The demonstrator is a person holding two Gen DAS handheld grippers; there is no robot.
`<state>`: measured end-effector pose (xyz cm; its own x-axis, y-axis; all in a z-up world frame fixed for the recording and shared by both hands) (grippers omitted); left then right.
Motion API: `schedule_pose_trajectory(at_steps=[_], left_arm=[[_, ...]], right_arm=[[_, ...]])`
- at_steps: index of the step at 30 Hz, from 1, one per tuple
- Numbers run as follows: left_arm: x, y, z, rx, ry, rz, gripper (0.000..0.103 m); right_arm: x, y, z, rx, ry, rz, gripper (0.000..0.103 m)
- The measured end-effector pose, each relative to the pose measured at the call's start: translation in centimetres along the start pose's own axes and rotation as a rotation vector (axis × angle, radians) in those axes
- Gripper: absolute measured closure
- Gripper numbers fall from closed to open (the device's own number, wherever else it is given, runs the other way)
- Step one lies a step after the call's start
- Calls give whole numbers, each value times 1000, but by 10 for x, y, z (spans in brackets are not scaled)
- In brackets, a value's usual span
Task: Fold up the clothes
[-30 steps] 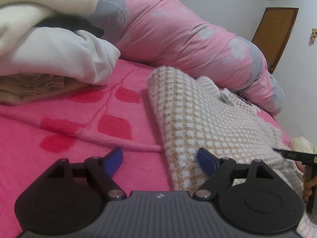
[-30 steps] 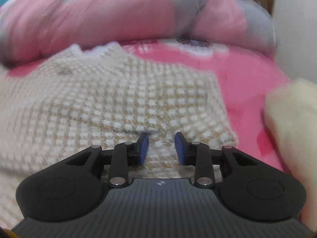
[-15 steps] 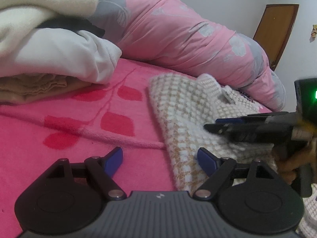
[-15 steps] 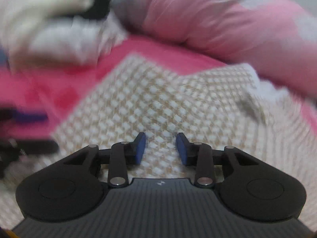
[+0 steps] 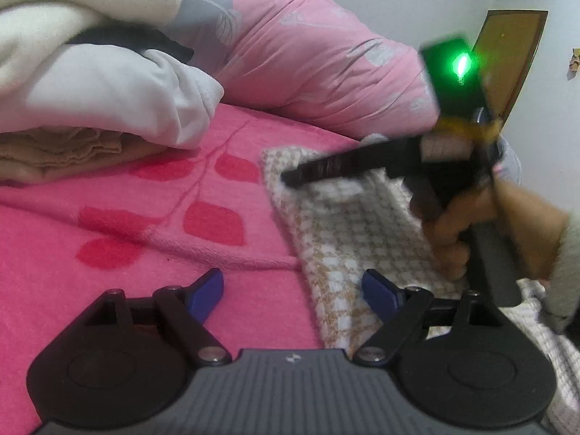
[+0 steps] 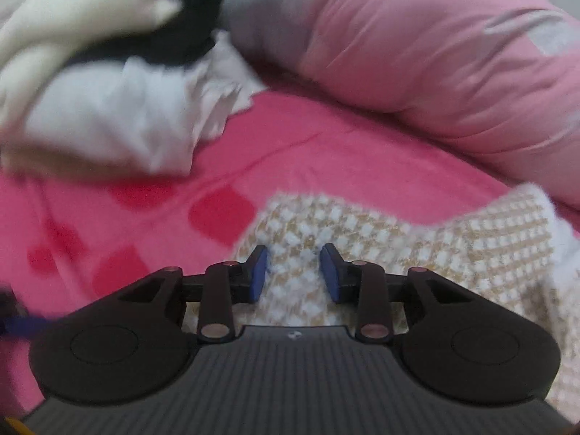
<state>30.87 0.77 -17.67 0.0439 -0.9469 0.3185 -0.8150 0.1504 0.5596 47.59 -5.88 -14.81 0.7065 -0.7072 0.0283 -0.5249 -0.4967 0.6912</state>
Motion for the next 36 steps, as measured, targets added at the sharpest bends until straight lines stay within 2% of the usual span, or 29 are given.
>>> schedule_pose_trajectory(at_steps=[4,7,9,10,13,16,19,22,24,28,33,36], left_arm=[[1,0,0,-1,-6,-3,19],[0,0,1,-3,1,0,19],[-1,0,-1,1,12,11,18],[-1,0,-1,3,19,18,18],[-3,-2,-3,7,44,33,17],[-3,-4,-4,4,58,37,17],[-1,0,-4,-11,51,23,17],[0,16,2,-52,50,20,17],[1,33,12,-90,35,36,18],[-11,100,30,-96,29,52,18],[-25,170,64,-171,36,123,17],[-22,200,87,-209,42,172,17]], right_arm=[[-9,10,-26,68,-33,-8,76],[6,-32,-16,-22,-55,81,78],[8,-36,-15,6,-77,83,78],[10,-24,-19,13,-111,94,78],[18,49,-21,71,-120,193,78],[37,158,-1,176,-245,272,78],[43,271,58,226,-295,424,77],[35,335,142,203,-378,510,76],[33,344,205,163,-459,539,76],[28,349,313,101,-649,554,76],[40,406,380,364,-996,506,71],[34,430,403,432,-1076,483,70]])
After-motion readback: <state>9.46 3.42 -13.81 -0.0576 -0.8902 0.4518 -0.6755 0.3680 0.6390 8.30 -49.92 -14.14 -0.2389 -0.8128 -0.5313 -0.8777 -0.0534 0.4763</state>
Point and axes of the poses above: each gripper's, at about its wrist camera, not at the fingertips, and y roughly against the way its jaws point, x to its right, z to its underside, the point moved 9 cm from there along -y, roughly the way its jaws point, and after that the axes turned 2 degrees about -z, right-handed, at the moved point
